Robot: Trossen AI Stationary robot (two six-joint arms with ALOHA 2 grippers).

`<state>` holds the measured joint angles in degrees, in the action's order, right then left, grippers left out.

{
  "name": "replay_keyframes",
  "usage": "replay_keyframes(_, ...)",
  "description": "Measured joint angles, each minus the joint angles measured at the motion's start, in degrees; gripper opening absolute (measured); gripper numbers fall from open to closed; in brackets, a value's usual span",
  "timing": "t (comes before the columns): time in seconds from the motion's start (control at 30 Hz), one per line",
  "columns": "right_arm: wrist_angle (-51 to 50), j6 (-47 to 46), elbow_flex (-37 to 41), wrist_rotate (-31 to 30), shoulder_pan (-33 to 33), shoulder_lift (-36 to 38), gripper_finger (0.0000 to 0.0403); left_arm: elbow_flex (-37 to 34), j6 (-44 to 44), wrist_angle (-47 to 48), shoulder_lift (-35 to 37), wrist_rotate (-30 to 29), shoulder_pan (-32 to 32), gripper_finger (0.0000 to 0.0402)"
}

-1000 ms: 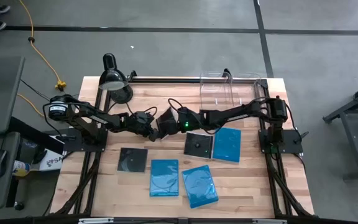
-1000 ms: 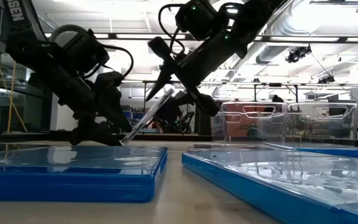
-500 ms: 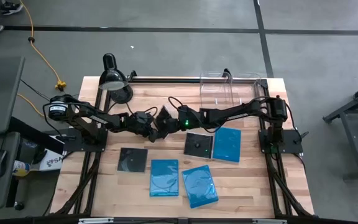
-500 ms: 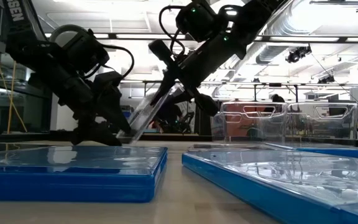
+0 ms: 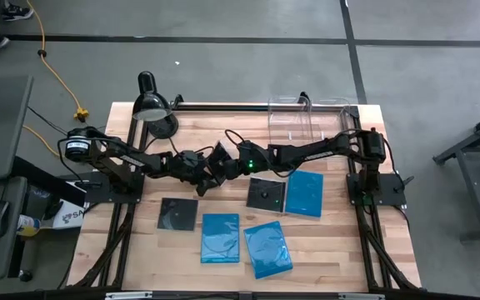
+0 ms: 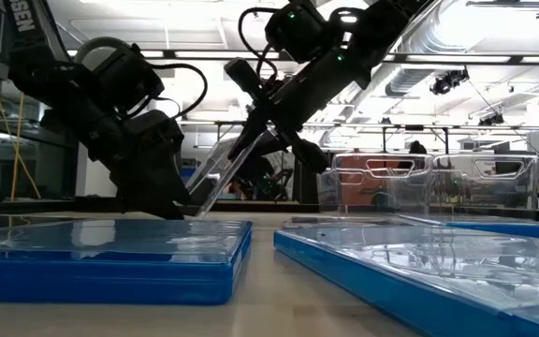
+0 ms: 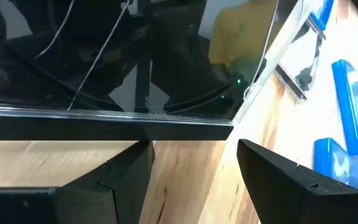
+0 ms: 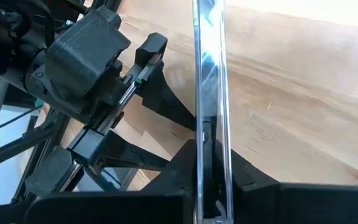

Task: Pick & place jewel cases by type
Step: Put the top black CD case into the right transparent bin

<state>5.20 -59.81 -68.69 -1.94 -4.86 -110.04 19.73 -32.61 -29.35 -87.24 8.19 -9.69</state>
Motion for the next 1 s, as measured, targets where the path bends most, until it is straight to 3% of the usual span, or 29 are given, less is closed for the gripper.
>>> replay_keyframes(0.4,-5.35,3.34,-0.07,-1.40,0.15,4.50,0.0012,-0.04,6.94,-0.35,4.48,-0.31,-0.07,0.0236)
replay_keyframes(1.0,-13.72,14.76,-0.07,-11.51,0.17,24.05,0.0010,0.07,16.38,-0.62,18.81,-6.67,-0.11,0.0236)
